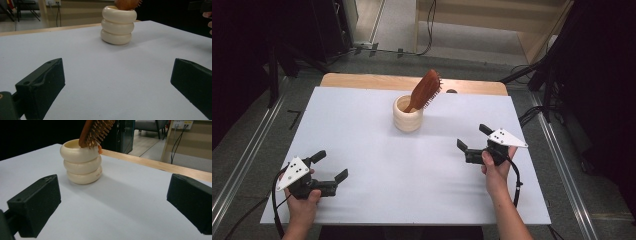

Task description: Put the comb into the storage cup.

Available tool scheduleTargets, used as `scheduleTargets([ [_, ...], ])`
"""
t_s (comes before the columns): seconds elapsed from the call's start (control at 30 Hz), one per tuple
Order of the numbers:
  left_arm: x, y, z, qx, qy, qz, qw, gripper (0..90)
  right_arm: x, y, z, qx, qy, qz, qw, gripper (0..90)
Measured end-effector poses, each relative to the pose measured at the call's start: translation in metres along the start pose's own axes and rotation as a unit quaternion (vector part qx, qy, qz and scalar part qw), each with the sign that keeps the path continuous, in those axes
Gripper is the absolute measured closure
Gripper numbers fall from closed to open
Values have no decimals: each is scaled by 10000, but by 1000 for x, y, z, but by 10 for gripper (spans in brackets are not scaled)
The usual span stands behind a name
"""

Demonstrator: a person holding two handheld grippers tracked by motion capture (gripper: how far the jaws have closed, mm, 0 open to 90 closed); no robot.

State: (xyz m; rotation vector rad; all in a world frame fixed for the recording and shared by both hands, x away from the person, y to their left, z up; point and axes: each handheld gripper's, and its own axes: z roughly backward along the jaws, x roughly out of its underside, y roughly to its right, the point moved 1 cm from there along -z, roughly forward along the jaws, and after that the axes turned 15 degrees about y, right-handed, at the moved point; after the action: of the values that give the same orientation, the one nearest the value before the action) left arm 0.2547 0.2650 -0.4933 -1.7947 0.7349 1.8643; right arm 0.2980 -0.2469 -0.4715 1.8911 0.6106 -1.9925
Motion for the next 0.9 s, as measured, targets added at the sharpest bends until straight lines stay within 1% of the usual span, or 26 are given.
scheduleTargets([
  [0.13,0,0,0,1,15,20,10000,0,3,1,8,34,16,26,10000,0],
  [0.2,0,0,0,-1,15,15,10000,0,5,2,12,54,-5,83,10000,0],
  [0.33,0,0,0,-5,2,-5,10000,0,7,4,21,86,-16,120,9999,0],
  [0.9,0,0,0,-15,-1,-10,10000,0,20,21,64,349,-15,66,9994,0],
])
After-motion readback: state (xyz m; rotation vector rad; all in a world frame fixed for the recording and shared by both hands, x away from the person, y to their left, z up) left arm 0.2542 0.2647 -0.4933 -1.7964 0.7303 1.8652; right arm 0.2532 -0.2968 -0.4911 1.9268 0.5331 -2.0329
